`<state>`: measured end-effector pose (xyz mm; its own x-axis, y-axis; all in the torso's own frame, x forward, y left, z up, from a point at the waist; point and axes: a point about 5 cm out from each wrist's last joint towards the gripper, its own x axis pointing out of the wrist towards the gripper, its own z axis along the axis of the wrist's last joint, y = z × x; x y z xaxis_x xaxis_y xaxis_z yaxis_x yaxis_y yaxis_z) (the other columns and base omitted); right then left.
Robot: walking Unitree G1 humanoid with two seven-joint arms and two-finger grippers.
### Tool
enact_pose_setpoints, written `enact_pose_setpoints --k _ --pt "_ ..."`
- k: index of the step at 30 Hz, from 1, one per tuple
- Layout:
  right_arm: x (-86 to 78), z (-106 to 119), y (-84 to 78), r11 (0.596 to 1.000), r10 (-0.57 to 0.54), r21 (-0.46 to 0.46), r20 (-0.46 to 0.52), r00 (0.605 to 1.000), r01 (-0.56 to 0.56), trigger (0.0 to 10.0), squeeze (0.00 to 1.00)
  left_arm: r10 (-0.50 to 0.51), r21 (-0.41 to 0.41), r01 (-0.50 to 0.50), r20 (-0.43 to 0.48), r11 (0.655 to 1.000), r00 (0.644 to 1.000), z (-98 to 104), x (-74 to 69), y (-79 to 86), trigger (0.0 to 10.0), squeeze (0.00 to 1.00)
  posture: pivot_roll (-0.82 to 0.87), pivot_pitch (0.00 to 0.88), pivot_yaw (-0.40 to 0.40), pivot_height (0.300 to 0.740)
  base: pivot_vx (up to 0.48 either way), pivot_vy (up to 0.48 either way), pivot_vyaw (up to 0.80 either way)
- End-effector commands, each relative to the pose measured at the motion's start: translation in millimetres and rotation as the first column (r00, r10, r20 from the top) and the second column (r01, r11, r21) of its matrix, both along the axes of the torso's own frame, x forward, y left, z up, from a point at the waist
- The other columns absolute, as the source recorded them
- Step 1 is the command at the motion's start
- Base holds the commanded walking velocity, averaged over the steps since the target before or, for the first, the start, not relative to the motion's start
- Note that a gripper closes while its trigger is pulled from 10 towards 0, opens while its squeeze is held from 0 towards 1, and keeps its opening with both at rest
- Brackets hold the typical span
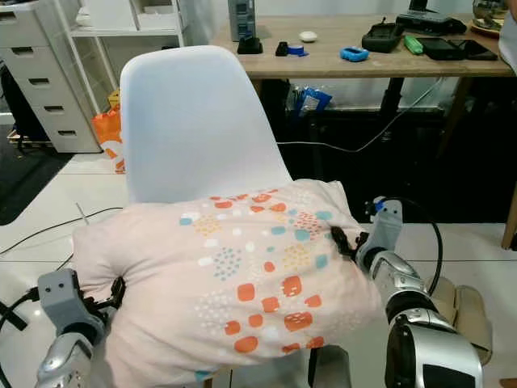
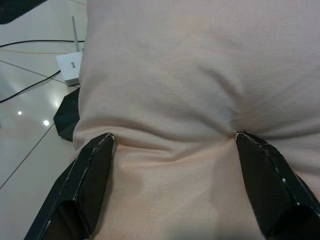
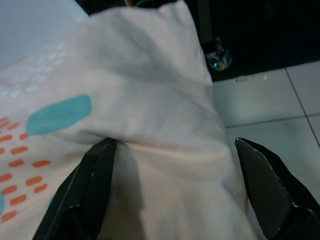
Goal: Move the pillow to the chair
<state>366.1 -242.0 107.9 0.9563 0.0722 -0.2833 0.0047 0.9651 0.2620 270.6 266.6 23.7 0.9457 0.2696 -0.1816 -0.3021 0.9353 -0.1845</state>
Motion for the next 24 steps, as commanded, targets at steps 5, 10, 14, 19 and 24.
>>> enact_pose_setpoints --k 5,10,14,19,24 --pt "3.5 10 -3.3 0.999 -0.034 0.026 0.060 0.998 0.032 10.0 1.00 -0.040 -0.026 0.040 -0.009 0.999 0.999 -5 -4.5 -0.9 10.0 0.00 -0.08 0.093 -0.021 0.427 0.000 0.000 0.00" --pt "5.5 15 -3.6 0.999 -0.027 0.033 0.091 0.996 0.024 10.0 1.00 -0.092 -0.079 0.096 0.054 0.992 0.994 1 -5.7 4.7 10.0 0.00 -0.08 0.087 -0.024 0.427 0.000 0.000 0.00" --pt "6.7 17 -3.1 0.999 -0.028 0.034 0.095 0.995 0.025 10.0 0.78 -0.145 -0.121 0.156 0.098 0.980 0.985 5 -5.0 3.2 10.0 0.00 -0.08 0.084 -0.024 0.427 0.000 0.000 0.00" --pt "8.4 21 -3.3 0.998 -0.037 0.053 0.110 0.993 0.032 10.0 0.00 -0.294 -0.210 0.353 0.265 0.912 0.918 20 -5.1 -6.7 10.0 0.00 -0.08 0.084 -0.024 0.427 0.000 0.000 0.00" --pt "10.5 27 -3.9 0.997 -0.041 0.072 0.145 0.989 0.031 10.0 0.00 -0.260 -0.229 0.343 0.328 0.911 0.908 28 -4.7 -2.3 10.0 0.00 -0.08 0.089 -0.025 0.427 0.000 0.000 0.00"
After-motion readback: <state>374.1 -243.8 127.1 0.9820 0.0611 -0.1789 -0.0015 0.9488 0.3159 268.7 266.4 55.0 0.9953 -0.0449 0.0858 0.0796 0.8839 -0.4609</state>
